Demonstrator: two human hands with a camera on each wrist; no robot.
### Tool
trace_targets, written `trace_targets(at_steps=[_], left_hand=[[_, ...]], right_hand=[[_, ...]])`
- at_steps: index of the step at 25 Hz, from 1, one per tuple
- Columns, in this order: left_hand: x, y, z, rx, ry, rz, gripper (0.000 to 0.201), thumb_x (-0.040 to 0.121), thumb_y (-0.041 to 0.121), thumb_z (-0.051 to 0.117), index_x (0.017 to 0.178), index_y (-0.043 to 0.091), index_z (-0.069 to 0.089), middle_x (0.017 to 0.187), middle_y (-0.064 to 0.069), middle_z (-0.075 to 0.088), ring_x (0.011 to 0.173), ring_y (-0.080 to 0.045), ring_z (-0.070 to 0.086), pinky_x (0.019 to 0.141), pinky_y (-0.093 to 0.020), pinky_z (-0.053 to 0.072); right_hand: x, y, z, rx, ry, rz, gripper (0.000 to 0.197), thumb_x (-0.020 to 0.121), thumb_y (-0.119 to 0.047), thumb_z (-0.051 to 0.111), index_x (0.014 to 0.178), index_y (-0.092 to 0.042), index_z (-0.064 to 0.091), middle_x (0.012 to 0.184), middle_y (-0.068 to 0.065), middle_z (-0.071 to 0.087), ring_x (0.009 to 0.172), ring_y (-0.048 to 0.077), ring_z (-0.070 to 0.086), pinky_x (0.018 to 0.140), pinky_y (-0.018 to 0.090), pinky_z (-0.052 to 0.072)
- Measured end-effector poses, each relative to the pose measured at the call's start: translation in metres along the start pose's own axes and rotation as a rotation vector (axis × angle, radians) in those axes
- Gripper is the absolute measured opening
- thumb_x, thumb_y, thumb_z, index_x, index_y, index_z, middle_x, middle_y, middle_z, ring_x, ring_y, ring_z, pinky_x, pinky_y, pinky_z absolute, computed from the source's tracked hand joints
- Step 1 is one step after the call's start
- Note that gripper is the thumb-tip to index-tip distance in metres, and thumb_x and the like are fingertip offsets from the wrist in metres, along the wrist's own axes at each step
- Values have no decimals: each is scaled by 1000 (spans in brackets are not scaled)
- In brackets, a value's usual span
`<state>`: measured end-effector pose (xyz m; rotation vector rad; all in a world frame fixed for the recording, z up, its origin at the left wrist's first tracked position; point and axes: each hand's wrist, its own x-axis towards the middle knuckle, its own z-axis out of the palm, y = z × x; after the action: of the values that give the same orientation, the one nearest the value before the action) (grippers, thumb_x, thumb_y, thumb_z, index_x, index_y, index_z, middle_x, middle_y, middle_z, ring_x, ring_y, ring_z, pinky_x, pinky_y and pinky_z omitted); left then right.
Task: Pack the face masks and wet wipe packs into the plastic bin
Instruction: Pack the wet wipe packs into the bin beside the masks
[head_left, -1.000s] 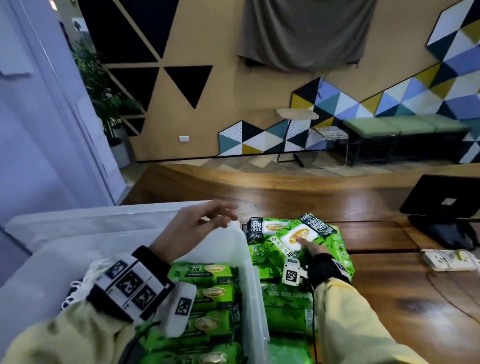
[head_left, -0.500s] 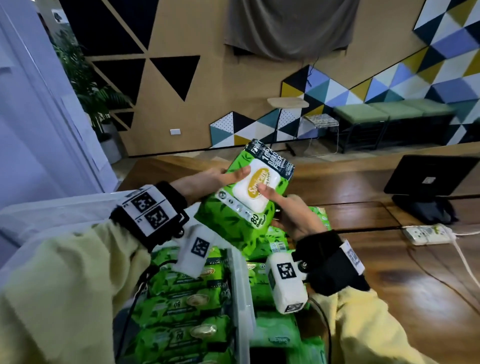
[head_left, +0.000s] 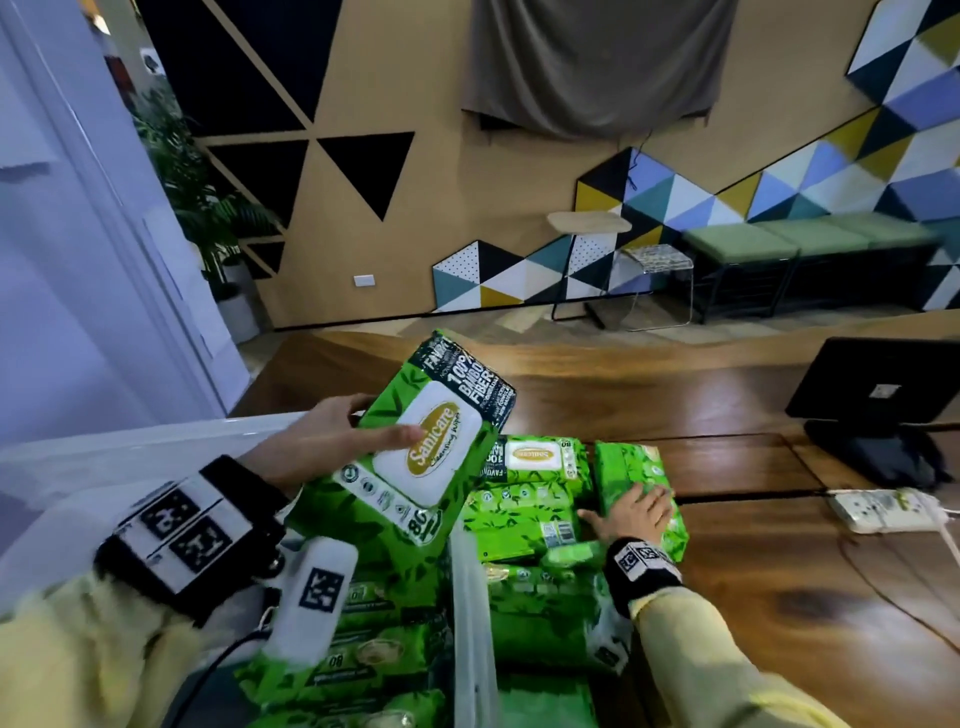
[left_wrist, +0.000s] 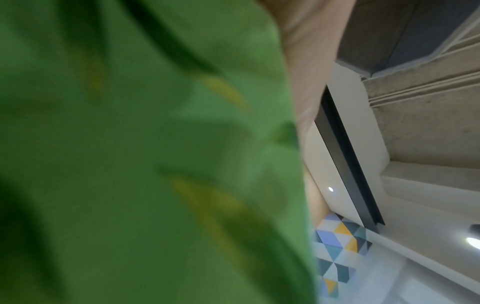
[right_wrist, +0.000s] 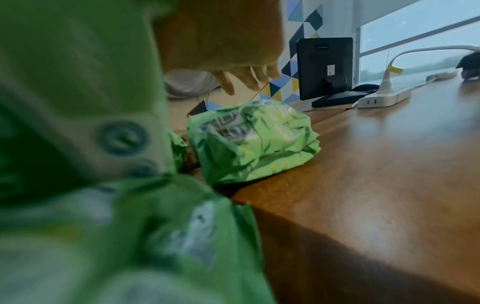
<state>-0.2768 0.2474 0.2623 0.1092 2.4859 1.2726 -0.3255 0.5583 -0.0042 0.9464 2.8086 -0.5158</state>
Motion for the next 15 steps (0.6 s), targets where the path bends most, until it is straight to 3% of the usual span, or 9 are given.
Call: trace_targets(at_steps=[4,7,9,11,13,15], left_hand=[[-6,-7,-11,-36,35,5,94,31,72,76,113,30,60,91,2,75,80,-24,73,82,-53,55],[-16,-14,-17,-93,81,23,94,33,63,79,118,30,56,91,0,76,78,-23,73,70,-39,56],[-26,-15,-22,-137,94,26,85,44,52,84,120,29,53,91,-3,76,77,-28,73,63,-36,57],[-31,-27,-38,-159,170,17,60,61,37,85,113,33,54,86,-2,76,71,-30,72,56,-35,57],[-41,-47,-59,-112,236,28,45,69,23,79,105,36,57,84,0,76,71,-30,72,61,-38,56],[-46,-72,-85,-75,253,79,49,72,19,81,111,39,59,90,-1,75,71,-29,71,76,-56,52]], right_hand=[[30,5,13,-127,-13,61,98,68,-63,68,139,-13,23,149,26,17,139,43,16,111,62,18],[36,10,4,-104,-24,41,93,68,-55,73,138,-17,25,143,21,24,132,39,26,106,58,30],[48,21,-15,93,-22,51,95,70,-52,73,142,-17,21,141,22,29,131,39,29,105,51,31],[52,29,-47,444,-112,21,90,73,-49,71,141,-11,25,137,29,38,124,39,40,100,44,34],[43,39,-77,812,-205,-1,70,76,-38,69,130,-3,43,118,24,57,97,29,57,80,34,43],[32,51,-99,1052,-291,2,61,67,-39,68,115,-4,57,90,11,70,71,21,63,62,26,47]])
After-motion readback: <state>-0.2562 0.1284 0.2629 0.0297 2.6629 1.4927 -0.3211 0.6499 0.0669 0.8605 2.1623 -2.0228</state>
